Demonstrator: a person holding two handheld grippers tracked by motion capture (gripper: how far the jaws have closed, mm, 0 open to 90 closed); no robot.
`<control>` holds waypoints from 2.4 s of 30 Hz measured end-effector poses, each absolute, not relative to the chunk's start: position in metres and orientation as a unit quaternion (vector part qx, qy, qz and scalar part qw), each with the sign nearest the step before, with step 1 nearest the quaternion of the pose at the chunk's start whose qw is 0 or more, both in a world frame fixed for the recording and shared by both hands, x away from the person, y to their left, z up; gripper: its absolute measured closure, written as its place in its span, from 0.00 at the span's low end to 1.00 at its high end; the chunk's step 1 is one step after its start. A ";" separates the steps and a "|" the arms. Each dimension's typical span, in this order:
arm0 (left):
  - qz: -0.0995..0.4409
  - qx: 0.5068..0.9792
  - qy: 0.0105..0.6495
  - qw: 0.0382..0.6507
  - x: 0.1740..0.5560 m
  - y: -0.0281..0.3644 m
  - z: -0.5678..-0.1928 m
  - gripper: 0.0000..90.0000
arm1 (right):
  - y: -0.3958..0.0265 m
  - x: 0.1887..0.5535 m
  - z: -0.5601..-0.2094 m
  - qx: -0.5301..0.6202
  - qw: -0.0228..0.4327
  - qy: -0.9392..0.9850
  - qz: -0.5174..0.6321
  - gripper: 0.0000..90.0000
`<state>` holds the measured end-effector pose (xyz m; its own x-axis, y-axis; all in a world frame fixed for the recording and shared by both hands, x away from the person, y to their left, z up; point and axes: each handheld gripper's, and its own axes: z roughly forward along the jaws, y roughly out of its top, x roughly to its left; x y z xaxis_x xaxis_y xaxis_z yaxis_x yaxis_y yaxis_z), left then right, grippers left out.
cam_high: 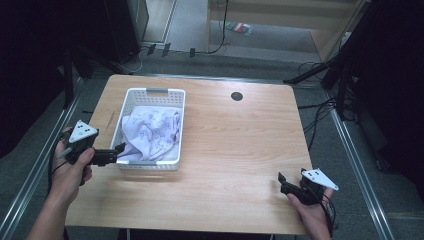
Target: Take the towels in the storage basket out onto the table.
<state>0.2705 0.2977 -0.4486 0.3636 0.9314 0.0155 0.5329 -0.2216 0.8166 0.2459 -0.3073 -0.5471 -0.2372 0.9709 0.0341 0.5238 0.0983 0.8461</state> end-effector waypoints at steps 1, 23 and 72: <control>0.263 0.738 0.496 0.374 0.274 0.295 -0.447 0.02 | -0.307 0.246 -0.547 0.547 0.287 0.683 0.389 0.15; 0.219 0.774 0.504 0.316 0.334 0.263 -0.444 0.02 | -0.307 0.246 -0.547 0.546 0.285 0.684 0.391 0.15; 0.156 0.832 0.509 0.157 0.420 0.215 -0.496 0.00 | -0.308 0.247 -0.547 0.545 0.282 0.684 0.395 0.15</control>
<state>0.4200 0.2149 -0.4956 0.4324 0.8962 0.0997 0.7983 -0.4318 0.4199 0.2468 -0.3079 -0.5468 -0.2474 0.9678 0.0453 0.5217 0.0937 0.8480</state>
